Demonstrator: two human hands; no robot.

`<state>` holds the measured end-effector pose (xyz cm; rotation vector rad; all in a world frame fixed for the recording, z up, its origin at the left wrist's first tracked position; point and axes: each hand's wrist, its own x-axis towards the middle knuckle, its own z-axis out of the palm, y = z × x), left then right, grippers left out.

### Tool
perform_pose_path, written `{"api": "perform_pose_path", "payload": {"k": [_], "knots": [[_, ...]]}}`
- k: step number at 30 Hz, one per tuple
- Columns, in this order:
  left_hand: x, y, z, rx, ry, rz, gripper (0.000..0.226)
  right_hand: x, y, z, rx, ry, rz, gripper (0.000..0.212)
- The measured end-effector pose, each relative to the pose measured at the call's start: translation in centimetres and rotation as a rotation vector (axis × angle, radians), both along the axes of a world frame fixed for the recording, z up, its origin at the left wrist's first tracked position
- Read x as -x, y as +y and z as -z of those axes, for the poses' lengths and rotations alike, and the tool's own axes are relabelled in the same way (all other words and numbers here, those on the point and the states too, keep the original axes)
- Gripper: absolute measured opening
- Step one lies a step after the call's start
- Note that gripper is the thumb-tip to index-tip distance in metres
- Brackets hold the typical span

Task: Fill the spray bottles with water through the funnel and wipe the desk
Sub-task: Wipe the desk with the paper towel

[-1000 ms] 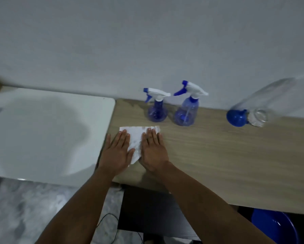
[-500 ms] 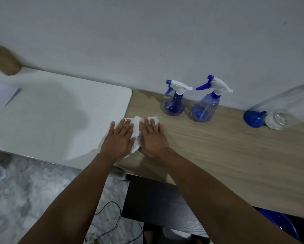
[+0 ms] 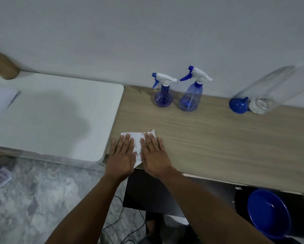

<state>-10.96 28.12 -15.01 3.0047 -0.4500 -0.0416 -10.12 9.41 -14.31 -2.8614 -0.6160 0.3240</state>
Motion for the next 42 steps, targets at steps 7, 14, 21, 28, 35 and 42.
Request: {"api": "perform_pose_path", "payload": {"k": [7, 14, 21, 28, 35, 42], "knots": [[3.0, -7.0, -0.4, -0.008, 0.05, 0.085, 0.063, 5.2, -7.2, 0.2, -0.013, -0.06, 0.094, 0.064], [3.9, -17.5, -0.9, -0.045, 0.084, 0.246, 0.063, 8.9, -18.0, 0.4, -0.027, -0.034, 0.295, 0.063], [5.1, -33.3, -1.6, -0.094, 0.145, 0.41, 0.065, 12.6, -32.6, 0.5, -0.023, -0.024, 0.49, 0.062], [6.5, -48.8, -2.5, -0.124, 0.181, 0.552, 0.067, 15.8, -48.1, 0.3, 0.055, -0.001, 0.622, 0.06], [2.1, -58.2, -2.4, -0.172, 0.15, 0.552, 0.07, 11.9, -56.7, -0.3, 0.072, 0.034, 0.647, 0.066], [-5.3, -61.6, -1.6, -0.101, 0.102, 0.458, 0.067, 4.0, -59.2, -0.4, 0.051, 0.061, 0.666, 0.07]]}}
